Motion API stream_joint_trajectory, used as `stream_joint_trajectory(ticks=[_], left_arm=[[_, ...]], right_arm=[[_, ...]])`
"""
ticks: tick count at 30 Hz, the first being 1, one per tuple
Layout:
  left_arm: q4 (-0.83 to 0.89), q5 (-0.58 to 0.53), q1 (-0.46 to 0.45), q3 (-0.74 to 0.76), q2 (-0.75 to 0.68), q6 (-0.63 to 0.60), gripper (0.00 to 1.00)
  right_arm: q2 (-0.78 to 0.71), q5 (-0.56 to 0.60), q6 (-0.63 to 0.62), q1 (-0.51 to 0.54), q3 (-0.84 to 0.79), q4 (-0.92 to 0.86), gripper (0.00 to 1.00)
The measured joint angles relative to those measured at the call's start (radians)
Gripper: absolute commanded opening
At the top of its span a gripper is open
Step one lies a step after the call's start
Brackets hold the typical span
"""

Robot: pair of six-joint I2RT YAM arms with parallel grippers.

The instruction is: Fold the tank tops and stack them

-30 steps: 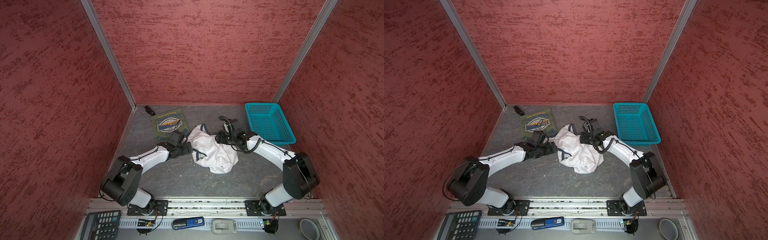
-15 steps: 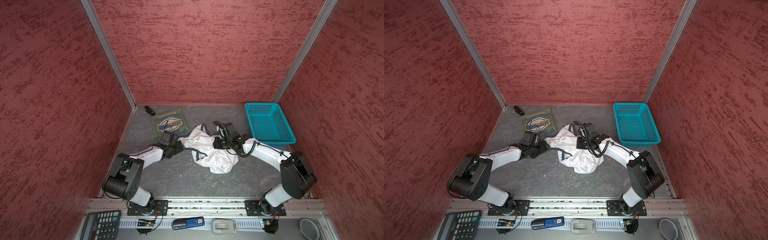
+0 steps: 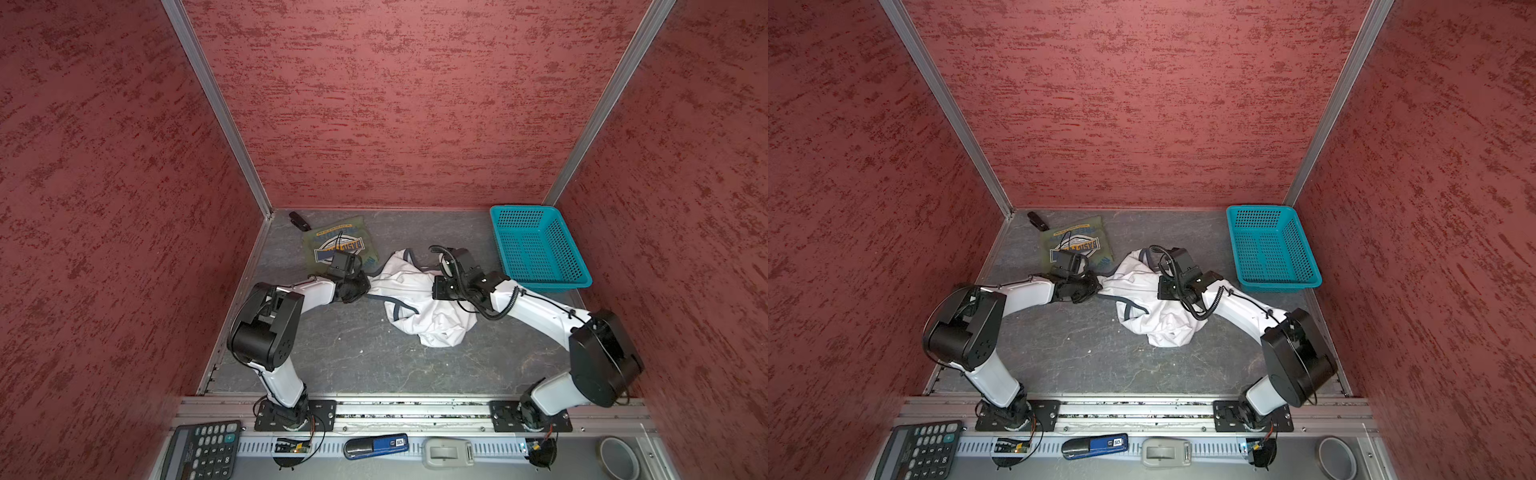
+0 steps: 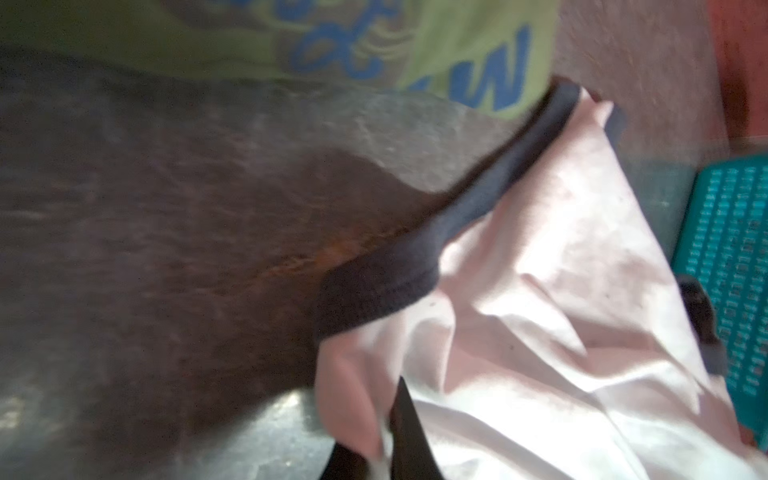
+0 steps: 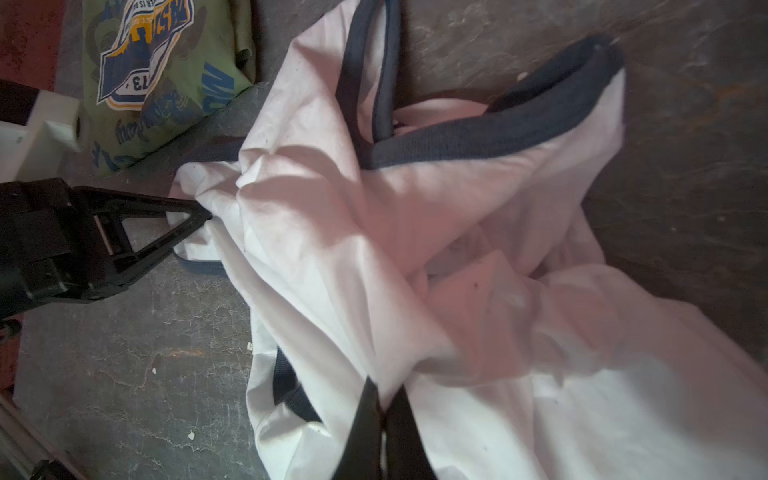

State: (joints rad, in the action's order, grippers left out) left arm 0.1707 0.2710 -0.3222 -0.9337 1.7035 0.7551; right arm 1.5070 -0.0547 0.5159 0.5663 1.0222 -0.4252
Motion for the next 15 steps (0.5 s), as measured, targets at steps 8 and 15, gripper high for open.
stream_joint_trajectory(ticks=[8,15], left_arm=[[0.204,-0.137,-0.233,-0.383,-0.342,-0.075,0.00],[0.288,-0.291,-0.155,-0.364,-0.652,-0.117,0.00]], right_arm=[[-0.180,0.203,-0.149,-0.035,0.208,-0.129,0.00],[-0.205,0.135,-0.208,-0.025,0.284,-0.048,0.46]])
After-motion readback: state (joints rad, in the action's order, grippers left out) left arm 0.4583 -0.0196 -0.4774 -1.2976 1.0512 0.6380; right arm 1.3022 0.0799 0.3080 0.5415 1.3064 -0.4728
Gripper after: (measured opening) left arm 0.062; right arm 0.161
